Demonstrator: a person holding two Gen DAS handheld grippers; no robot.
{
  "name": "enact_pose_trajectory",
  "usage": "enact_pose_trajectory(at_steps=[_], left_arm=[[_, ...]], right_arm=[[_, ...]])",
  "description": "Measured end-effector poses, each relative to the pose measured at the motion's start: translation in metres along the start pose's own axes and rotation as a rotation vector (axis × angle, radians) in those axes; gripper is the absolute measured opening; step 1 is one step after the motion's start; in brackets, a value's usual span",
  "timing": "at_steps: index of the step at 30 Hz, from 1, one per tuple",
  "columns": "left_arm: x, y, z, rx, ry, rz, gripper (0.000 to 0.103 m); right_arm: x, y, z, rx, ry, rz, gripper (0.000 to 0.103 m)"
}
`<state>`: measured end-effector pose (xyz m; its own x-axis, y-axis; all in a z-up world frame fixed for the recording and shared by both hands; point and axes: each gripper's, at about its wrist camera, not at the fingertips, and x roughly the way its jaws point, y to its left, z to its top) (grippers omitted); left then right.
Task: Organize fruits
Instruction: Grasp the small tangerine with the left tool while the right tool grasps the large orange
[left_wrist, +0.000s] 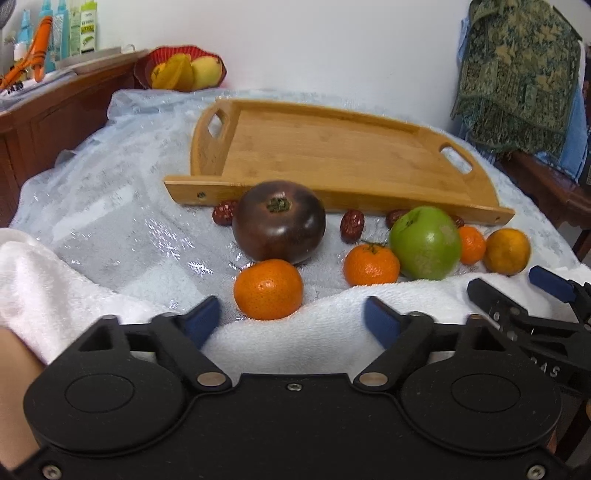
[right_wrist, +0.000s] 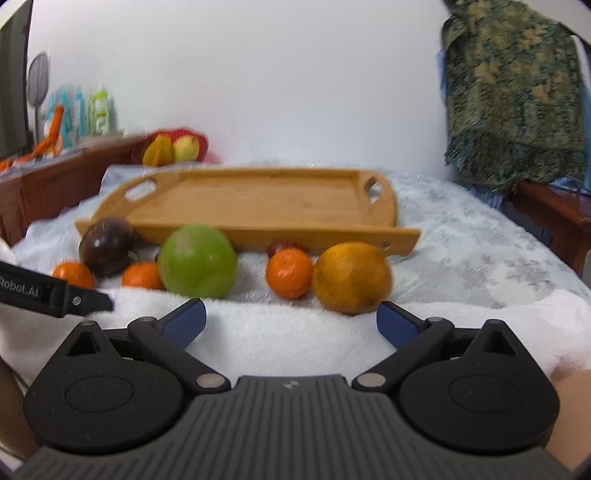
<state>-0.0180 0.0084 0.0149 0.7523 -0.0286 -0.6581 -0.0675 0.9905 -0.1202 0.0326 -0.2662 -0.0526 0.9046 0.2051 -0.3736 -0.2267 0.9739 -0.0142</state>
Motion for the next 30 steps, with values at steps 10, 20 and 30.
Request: enact_pose_trajectory(at_steps=[10, 20, 30], left_arm=[[-0.018, 0.004, -0.003, -0.015, -0.075, 0.057, 0.032], [0.005, 0.003, -0.004, -0.042, -0.047, 0.067, 0.040], [0.021, 0.002, -0.001, -0.026, -0.036, 0.090, 0.040]], right_arm=[[-0.002, -0.027, 0.014, 0.089, -0.071, -0.084, 0.079], [0.019, -0.026, 0.010, 0.083, 0.027, -0.141, 0.084], [0.032, -0.031, 0.010, 0.104, 0.057, -0.168, 0.093]])
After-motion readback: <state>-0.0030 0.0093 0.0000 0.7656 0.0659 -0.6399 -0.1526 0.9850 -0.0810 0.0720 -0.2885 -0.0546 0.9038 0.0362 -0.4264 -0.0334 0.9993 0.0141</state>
